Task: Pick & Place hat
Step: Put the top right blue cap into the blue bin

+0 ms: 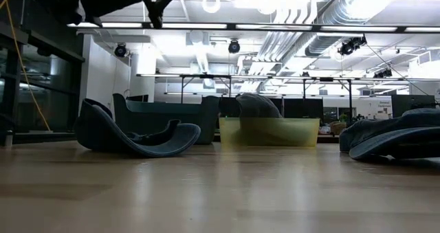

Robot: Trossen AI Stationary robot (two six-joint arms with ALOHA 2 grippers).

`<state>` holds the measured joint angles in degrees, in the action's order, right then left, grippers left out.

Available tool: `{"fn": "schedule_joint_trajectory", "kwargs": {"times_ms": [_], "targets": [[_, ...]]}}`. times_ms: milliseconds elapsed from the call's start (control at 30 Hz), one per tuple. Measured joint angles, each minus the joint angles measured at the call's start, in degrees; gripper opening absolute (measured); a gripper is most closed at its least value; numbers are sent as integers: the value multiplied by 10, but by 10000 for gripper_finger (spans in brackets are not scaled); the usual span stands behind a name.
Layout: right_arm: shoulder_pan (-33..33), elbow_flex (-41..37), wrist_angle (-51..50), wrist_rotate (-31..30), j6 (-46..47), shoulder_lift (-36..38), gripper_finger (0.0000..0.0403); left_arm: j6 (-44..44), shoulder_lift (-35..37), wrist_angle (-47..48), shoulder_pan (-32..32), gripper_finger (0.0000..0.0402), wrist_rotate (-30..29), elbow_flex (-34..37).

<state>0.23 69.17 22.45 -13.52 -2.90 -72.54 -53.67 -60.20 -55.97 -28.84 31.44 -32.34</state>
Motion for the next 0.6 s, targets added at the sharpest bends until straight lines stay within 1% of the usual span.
{"fn": "schedule_joint_trajectory", "kwargs": {"times_ms": [100, 200, 467, 600], "targets": [[0, 0, 57, 5, 0, -19, 5, 12, 0, 3, 0, 321, -35, 0], [0, 0, 97, 5, 5, -32, 5, 3, 0, 4, 0, 321, -52, 0], [0, 0, 101, -2, 6, -37, 4, -10, 0, 4, 0, 321, -56, 0], [0, 0, 104, -2, 5, -37, 4, -37, 0, 5, 0, 321, -57, 0]]}}
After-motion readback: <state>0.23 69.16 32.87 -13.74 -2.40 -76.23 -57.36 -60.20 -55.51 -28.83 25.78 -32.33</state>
